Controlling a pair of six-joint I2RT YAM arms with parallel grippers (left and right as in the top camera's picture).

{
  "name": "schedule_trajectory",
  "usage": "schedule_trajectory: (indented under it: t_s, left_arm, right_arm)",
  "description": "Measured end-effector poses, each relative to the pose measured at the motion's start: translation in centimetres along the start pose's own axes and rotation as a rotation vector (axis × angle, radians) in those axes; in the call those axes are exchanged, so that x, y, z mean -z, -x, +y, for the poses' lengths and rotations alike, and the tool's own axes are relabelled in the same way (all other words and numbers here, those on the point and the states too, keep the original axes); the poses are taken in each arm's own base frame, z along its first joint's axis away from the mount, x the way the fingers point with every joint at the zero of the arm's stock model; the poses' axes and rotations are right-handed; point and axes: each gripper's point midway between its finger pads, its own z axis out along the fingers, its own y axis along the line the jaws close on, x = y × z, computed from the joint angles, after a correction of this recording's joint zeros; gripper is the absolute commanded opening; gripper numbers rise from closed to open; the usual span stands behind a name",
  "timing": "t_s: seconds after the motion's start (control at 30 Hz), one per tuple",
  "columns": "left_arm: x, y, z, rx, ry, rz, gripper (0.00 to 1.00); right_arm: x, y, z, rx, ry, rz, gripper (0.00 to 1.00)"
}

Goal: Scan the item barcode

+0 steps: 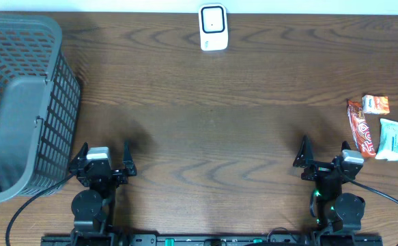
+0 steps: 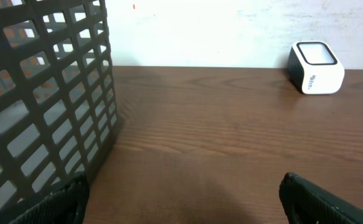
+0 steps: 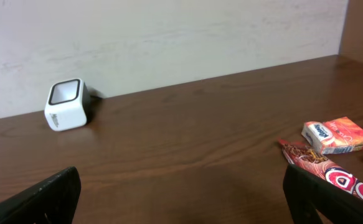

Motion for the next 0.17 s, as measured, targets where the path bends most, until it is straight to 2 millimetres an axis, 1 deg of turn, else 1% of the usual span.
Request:
schedule_trajectory:
  t_s: [0.17]
  left_arm:
    - [0.00,0.01,0.00,0.000,0.000,0.000,0.98]
  right_arm:
    - [0.00,0.00,0.00,0.000,0.000,0.000,0.99]
